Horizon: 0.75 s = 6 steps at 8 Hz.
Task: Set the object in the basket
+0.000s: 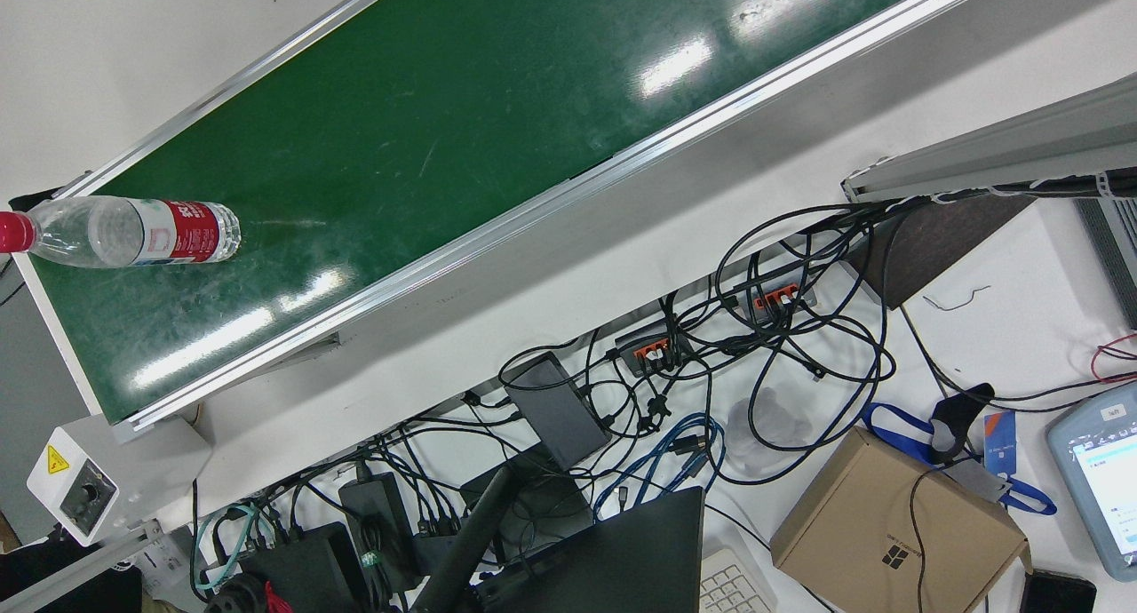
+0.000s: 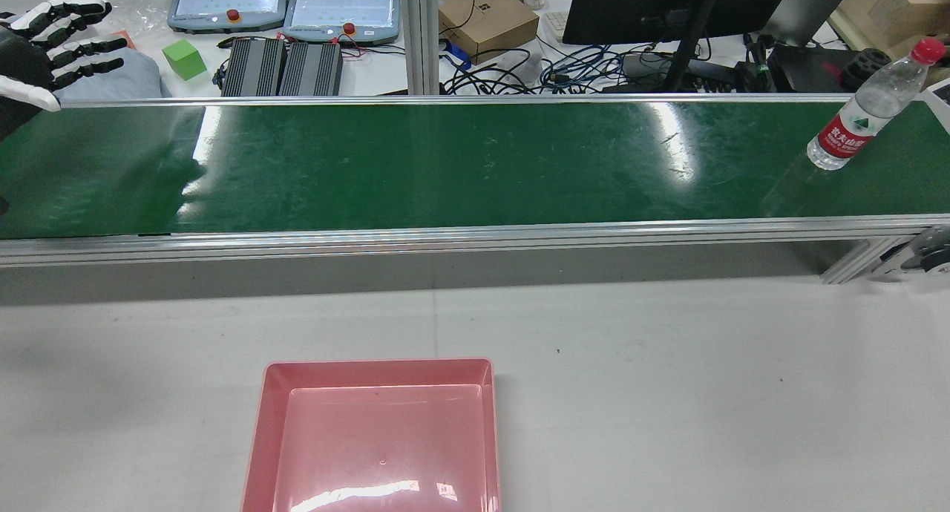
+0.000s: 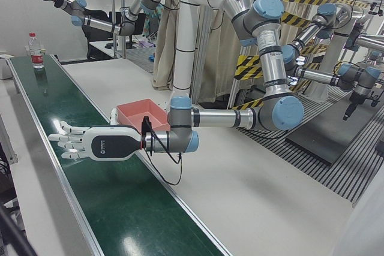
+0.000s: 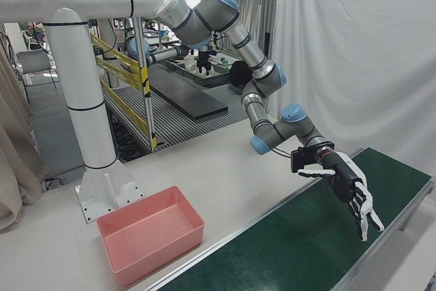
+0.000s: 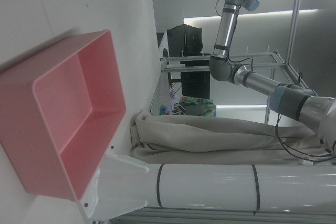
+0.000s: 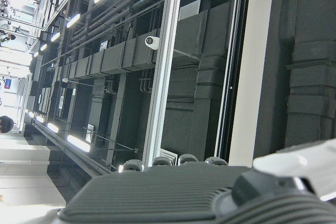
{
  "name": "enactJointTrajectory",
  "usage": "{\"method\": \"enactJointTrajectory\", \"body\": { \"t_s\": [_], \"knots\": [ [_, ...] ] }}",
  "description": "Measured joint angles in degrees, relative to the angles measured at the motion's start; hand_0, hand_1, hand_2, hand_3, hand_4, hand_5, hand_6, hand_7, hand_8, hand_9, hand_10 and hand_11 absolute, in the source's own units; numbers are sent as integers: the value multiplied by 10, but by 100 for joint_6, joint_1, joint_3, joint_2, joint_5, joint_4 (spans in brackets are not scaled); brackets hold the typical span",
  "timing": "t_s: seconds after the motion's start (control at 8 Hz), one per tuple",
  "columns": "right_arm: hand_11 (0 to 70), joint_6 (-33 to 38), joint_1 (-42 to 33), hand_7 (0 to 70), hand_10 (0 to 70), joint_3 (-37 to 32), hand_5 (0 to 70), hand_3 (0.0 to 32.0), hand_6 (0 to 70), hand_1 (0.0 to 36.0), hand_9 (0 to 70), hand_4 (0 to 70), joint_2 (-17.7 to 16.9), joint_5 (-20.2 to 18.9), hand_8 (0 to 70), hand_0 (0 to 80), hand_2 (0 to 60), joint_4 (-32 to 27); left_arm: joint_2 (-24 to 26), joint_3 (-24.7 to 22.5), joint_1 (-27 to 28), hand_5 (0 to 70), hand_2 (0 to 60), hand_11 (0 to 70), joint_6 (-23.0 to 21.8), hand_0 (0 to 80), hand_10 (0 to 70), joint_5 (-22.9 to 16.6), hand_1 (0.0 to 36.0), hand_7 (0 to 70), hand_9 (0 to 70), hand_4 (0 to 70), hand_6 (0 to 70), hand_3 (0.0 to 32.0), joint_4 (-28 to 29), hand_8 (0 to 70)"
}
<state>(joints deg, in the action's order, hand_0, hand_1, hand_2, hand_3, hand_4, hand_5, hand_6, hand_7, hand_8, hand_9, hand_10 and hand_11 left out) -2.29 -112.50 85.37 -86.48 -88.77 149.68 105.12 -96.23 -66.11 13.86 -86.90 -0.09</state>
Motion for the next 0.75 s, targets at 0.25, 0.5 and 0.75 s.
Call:
{"method": "enactJointTrajectory", "body": {
  "t_s": [0.25,0.5,0.75],
  "knots": [
    [0,0,0,0,0,0,0,0,0,0,0,0,0,0,0,0,0,0,0,-12,-14,296,0,106,-5,577,62,5,96,41,135,20,61,106,0,118],
    [0,1,0,0,0,1,0,0,0,0,0,0,0,0,0,0,0,0,0,-17,-22,294,0,109,-12,584,63,6,100,42,134,23,61,106,0,116],
    [0,1,0,0,0,0,0,0,0,0,0,0,0,0,0,0,0,0,0,-18,-22,296,0,109,-14,587,62,0,102,42,133,22,61,108,0,116]
  ]
}}
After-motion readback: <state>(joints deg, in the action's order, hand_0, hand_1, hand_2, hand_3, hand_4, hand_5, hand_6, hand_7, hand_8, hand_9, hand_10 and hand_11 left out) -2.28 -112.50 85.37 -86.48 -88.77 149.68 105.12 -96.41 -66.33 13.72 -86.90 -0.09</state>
